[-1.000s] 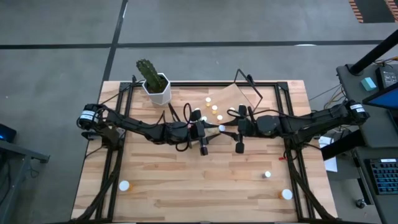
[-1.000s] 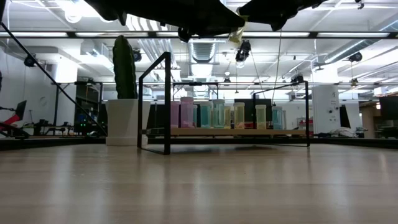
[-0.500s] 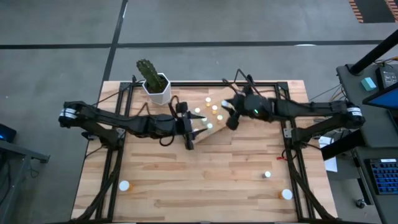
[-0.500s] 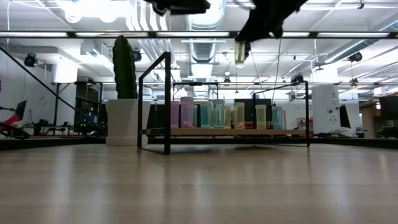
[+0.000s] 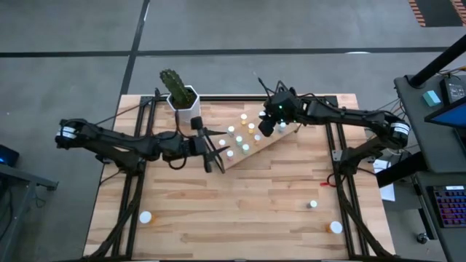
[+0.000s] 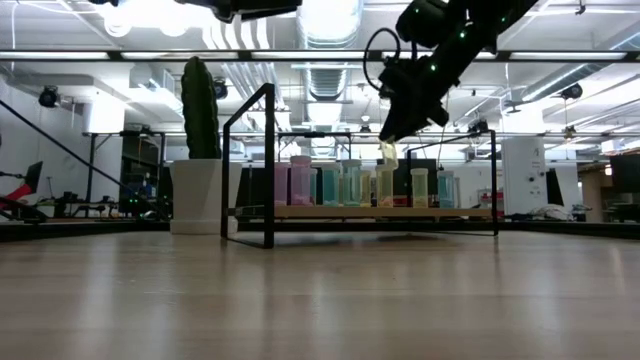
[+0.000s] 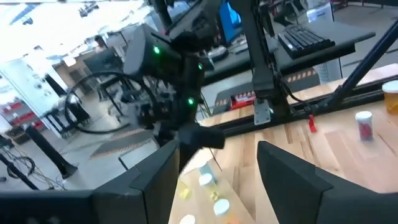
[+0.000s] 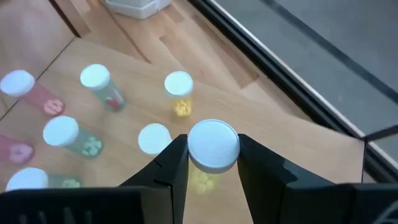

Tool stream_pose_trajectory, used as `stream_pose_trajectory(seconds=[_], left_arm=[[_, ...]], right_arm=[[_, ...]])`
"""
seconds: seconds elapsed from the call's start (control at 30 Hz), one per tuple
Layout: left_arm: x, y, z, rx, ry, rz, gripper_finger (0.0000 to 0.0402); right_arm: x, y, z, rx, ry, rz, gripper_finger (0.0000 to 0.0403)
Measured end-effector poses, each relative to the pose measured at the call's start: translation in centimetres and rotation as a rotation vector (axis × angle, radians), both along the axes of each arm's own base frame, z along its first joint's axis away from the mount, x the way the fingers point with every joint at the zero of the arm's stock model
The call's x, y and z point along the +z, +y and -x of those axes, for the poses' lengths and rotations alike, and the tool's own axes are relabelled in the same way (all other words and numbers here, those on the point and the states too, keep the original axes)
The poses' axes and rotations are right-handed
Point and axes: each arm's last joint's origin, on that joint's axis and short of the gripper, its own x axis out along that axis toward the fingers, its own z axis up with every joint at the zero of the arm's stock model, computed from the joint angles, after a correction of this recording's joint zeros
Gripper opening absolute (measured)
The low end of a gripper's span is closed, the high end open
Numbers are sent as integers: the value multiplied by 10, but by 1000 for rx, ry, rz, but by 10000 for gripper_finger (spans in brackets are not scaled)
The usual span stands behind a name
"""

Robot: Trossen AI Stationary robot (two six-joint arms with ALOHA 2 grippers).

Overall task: Pick and place medicine bottles onto shelf by color
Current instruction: Put the yellow pill bottle on the shelf aligned with the other yellow pill bottle

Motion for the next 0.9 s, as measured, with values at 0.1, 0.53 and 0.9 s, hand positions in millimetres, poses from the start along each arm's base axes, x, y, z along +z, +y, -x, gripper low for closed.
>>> stream_pose_trajectory(seconds=[0.1, 0.53, 0.9], left_arm=[[-3, 1, 5, 0, -3, -5, 199], [2, 2, 20, 0, -42, 0, 199], [6, 3, 27, 4, -61, 1, 199]], right_arm=[[3, 1, 4, -24, -17, -19, 112], [4, 6, 16, -119, -69, -56, 112], [-9, 4, 17, -225, -56, -42, 112]])
